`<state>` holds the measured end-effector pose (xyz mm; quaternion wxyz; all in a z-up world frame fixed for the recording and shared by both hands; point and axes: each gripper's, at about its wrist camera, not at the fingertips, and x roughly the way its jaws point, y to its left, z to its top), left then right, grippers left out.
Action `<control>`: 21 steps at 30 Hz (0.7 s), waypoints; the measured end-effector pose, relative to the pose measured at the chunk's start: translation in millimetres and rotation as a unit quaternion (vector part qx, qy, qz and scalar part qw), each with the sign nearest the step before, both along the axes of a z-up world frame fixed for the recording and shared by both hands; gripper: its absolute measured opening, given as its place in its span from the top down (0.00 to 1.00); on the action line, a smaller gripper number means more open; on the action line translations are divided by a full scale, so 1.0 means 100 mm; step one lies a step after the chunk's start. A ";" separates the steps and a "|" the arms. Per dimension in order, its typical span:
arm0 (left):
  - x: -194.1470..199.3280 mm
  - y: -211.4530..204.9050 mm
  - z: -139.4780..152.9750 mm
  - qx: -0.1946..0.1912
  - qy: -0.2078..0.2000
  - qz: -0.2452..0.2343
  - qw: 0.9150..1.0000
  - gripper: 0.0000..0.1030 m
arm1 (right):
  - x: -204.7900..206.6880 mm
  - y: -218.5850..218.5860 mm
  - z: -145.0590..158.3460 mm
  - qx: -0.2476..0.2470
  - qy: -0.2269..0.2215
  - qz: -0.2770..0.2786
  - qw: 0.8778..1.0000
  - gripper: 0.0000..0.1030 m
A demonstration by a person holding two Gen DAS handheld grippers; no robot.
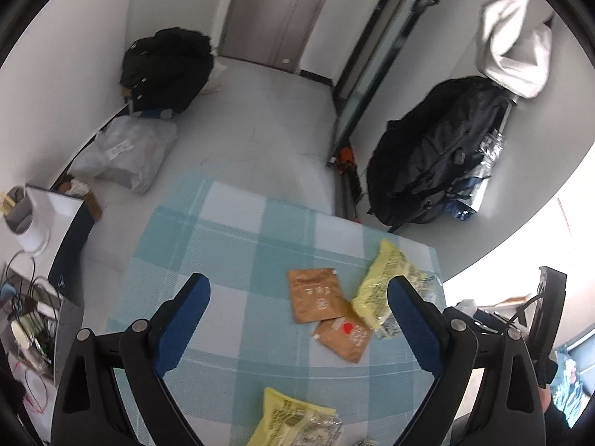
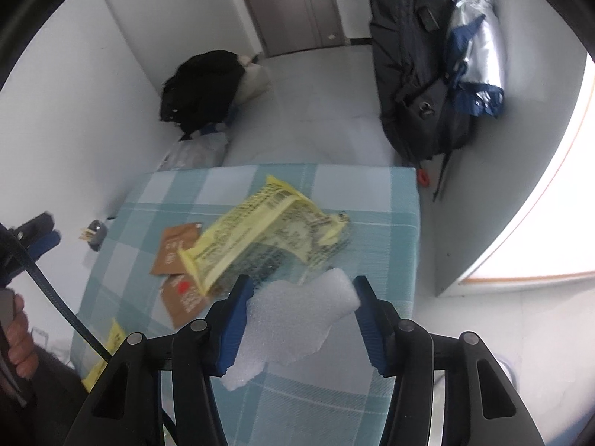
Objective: Collect trash
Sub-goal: 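Grasp the white foam sheet with the right tool, then grasp the yellow bread wrapper with the left tool and lift it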
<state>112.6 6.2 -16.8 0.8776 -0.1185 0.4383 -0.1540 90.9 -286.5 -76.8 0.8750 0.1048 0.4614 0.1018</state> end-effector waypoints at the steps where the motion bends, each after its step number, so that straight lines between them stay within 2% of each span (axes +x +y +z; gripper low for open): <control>1: 0.02 -0.05 0.01 0.002 0.002 -0.007 1.000 0.08 | -0.01 -0.01 0.04 0.002 -0.007 0.003 1.000 0.48; 5: 0.12 -0.27 0.09 0.008 0.012 -0.040 0.999 0.08 | -0.09 -0.14 0.19 0.030 -0.031 0.005 0.999 0.48; 8: 0.24 -0.55 0.08 0.056 0.016 -0.076 0.995 0.08 | -0.16 -0.25 0.24 0.043 -0.040 0.006 0.998 0.48; 11: 0.38 -0.87 -0.04 0.109 0.031 -0.125 0.986 0.08 | -0.26 -0.36 0.26 0.055 -0.041 0.009 0.998 0.48; 12: 0.44 -1.02 -0.13 0.125 0.044 -0.154 0.979 0.08 | -0.29 -0.39 0.27 0.056 -0.042 0.010 0.997 0.48; 15: 0.56 -1.25 -0.37 0.125 0.070 -0.197 0.970 0.08 | -0.38 -0.48 0.31 0.064 -0.051 0.012 0.997 0.48; 17: 0.61 -1.35 -0.49 0.134 0.084 -0.207 0.966 0.09 | -0.43 -0.56 0.34 0.075 -0.056 0.012 0.996 0.48; 21: 0.63 -1.66 -0.71 0.177 0.091 -0.266 0.943 0.08 | -0.49 -0.66 0.38 0.095 -0.063 0.014 0.993 0.48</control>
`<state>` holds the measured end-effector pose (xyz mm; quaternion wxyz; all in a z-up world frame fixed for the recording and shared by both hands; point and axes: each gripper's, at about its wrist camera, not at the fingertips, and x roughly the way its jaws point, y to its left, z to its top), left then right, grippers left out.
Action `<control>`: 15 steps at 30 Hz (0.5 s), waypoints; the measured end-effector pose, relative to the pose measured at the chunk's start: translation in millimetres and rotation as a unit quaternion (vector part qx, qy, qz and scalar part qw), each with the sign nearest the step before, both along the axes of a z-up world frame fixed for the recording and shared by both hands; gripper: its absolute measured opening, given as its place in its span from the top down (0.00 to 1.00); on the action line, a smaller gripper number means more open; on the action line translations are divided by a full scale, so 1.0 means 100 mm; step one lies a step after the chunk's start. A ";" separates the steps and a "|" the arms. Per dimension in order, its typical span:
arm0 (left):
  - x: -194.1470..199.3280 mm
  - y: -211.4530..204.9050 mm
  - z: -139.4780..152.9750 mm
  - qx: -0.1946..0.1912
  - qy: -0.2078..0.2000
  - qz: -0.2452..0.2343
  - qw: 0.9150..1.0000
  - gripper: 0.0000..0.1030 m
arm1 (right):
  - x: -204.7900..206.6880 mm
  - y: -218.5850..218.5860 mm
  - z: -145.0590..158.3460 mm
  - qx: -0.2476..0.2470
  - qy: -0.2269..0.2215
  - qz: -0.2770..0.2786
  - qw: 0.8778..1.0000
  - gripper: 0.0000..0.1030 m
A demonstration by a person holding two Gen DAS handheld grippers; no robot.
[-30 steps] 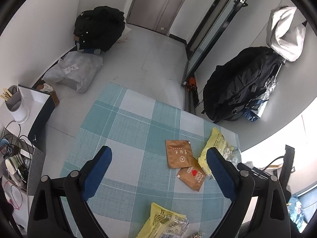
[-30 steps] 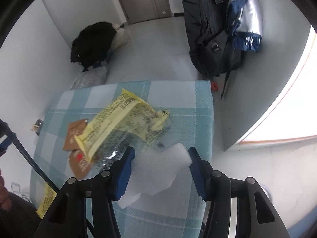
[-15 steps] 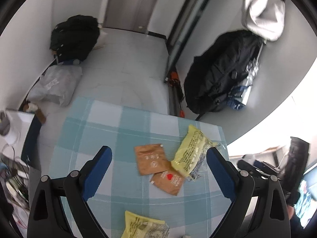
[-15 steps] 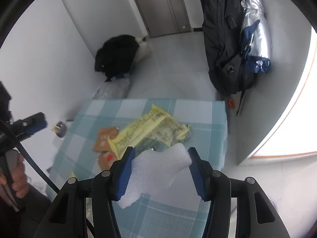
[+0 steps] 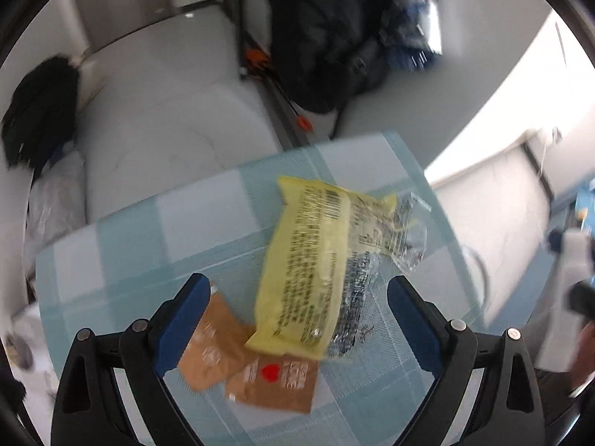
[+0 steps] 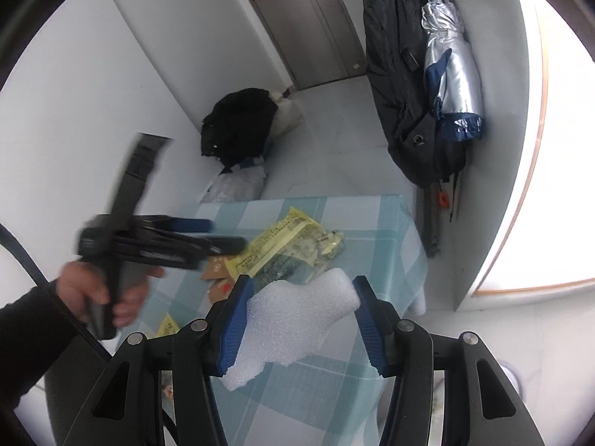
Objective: Collect trash
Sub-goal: 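Grasp the yellow bread wrapper with the left tool and lift it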
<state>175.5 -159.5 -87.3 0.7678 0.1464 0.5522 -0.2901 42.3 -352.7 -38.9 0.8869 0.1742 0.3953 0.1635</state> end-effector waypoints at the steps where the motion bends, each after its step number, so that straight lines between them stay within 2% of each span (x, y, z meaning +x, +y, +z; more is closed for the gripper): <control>1: 0.01 -0.04 -0.04 0.006 0.001 -0.006 1.000 0.08 | 0.00 -0.01 0.01 0.005 -0.001 0.000 1.000 0.48; 5: 0.08 -0.08 -0.13 -0.005 0.026 -0.020 0.999 0.08 | -0.01 -0.08 0.03 0.019 -0.004 -0.001 1.000 0.48; 9: 0.13 -0.18 -0.24 0.023 0.035 -0.027 0.999 0.08 | -0.01 -0.16 0.03 0.038 0.001 -0.007 0.999 0.48; 15: 0.15 -0.32 -0.37 0.064 0.026 -0.039 0.997 0.08 | -0.02 -0.23 0.03 0.054 0.003 -0.017 0.998 0.48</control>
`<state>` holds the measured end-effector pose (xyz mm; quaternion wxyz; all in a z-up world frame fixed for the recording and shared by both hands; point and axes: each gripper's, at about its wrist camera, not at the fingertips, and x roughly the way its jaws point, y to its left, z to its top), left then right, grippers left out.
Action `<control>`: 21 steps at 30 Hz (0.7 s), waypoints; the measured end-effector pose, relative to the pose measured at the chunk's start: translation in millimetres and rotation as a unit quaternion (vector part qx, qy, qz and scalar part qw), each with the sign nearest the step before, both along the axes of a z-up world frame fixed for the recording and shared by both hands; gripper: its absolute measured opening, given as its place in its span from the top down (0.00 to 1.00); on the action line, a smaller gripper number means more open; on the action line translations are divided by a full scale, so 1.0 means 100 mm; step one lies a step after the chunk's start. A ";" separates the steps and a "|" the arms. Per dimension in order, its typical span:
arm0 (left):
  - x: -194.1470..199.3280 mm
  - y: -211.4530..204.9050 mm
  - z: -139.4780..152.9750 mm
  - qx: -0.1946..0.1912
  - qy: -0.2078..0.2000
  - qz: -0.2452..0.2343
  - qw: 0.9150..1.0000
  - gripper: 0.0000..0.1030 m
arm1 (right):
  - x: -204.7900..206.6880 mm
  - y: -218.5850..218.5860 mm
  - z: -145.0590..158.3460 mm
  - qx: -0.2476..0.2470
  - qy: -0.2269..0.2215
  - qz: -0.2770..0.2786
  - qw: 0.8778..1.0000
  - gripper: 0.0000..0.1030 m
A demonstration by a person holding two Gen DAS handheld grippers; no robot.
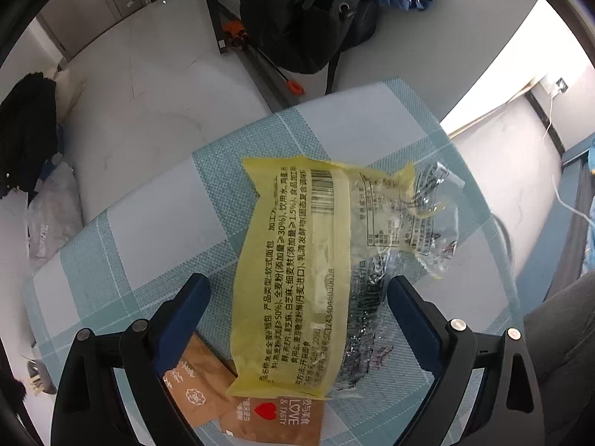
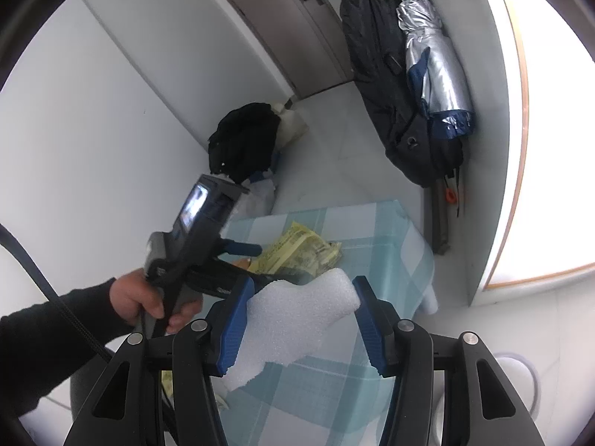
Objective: Collect trash
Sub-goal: 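Grasp the yellow bread wrapper with the left tool and lift it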
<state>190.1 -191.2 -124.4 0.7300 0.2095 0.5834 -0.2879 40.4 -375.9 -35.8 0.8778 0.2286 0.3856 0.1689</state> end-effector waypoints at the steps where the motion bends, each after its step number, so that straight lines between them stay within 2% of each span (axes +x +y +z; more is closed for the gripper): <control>1: -0.01 0.00 0.00 0.006 -0.006 -0.003 1.000 0.08 | 0.00 -0.01 0.00 0.003 0.002 -0.001 1.000 0.48; 3: -0.03 -0.02 0.01 0.018 -0.014 -0.008 1.000 0.09 | 0.00 -0.01 -0.01 0.010 0.004 -0.001 1.000 0.48; 5: -0.01 -0.01 0.02 0.014 -0.009 -0.009 1.000 0.20 | 0.00 -0.01 0.00 0.008 0.003 -0.002 1.000 0.48; 11: -0.05 0.05 0.10 0.010 0.007 0.009 1.000 0.44 | 0.00 0.00 0.00 0.009 0.004 -0.003 1.000 0.48; 14: -0.06 0.11 0.13 -0.004 0.023 0.021 0.999 0.58 | 0.01 0.01 -0.01 0.010 0.005 -0.004 1.000 0.48; 18: -0.06 0.21 0.13 -0.005 0.028 0.049 0.998 0.60 | 0.02 0.05 0.00 0.003 0.003 -0.002 1.000 0.48; 21: -0.07 0.30 0.16 -0.019 0.032 0.077 0.996 0.61 | 0.01 0.06 0.00 -0.003 -0.001 -0.002 1.000 0.48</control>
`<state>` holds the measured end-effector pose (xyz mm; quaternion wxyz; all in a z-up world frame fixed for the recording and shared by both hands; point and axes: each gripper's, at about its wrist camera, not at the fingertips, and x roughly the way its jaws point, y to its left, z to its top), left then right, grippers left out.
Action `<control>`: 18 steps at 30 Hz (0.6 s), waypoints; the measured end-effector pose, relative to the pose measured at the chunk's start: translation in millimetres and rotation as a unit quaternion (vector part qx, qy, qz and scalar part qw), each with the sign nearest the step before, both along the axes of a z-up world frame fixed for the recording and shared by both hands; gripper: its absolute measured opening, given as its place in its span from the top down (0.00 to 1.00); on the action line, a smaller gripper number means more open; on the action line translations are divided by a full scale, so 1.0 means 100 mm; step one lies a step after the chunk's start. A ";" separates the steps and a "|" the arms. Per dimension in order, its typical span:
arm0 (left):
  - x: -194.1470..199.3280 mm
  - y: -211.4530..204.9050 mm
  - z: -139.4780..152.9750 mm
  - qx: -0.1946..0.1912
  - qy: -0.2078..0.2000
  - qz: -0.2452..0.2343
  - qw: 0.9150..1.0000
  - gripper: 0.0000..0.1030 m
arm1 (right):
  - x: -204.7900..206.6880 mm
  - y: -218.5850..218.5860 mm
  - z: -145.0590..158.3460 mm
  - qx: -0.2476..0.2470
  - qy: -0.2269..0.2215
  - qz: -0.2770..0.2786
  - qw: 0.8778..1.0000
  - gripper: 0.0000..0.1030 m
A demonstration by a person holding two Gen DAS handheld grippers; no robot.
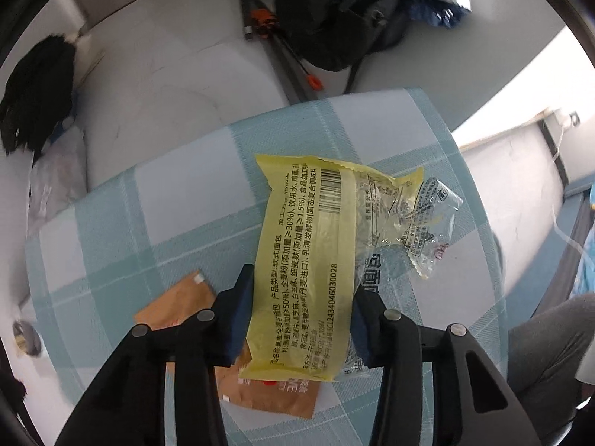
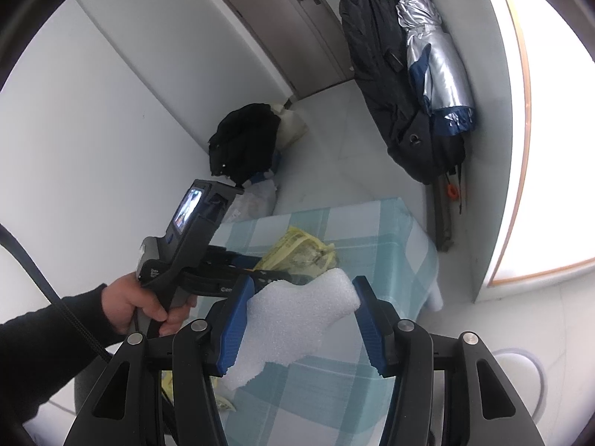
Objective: Collect trash
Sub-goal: 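Grasp the yellow bread wrapper with the left tool and lift it, then carry the yellow wrapper with the left tool while the right tool carries the foam to the bin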
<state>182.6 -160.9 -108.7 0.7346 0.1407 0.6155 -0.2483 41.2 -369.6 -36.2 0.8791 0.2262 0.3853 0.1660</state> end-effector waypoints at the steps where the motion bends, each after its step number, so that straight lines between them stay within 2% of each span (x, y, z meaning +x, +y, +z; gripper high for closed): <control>1: 0.00 0.04 0.02 -0.008 0.002 0.009 1.000 0.61 | -0.01 0.00 0.00 -0.003 0.000 -0.001 1.000 0.48; 7: -0.11 0.29 0.24 -0.042 -0.019 0.051 0.998 0.61 | -0.02 -0.04 -0.04 -0.005 0.007 -0.014 1.000 0.48; 9: -0.13 0.39 0.28 -0.059 -0.013 0.070 0.996 0.61 | -0.04 -0.03 -0.02 -0.009 0.002 -0.015 1.000 0.48; 14: -0.27 0.65 0.42 -0.083 -0.038 0.102 0.991 0.61 | -0.08 0.07 0.01 -0.028 -0.008 -0.012 0.999 0.48; 18: -0.38 0.84 0.49 -0.118 -0.040 0.127 0.984 0.61 | -0.11 0.19 0.00 -0.035 -0.006 -0.011 0.999 0.48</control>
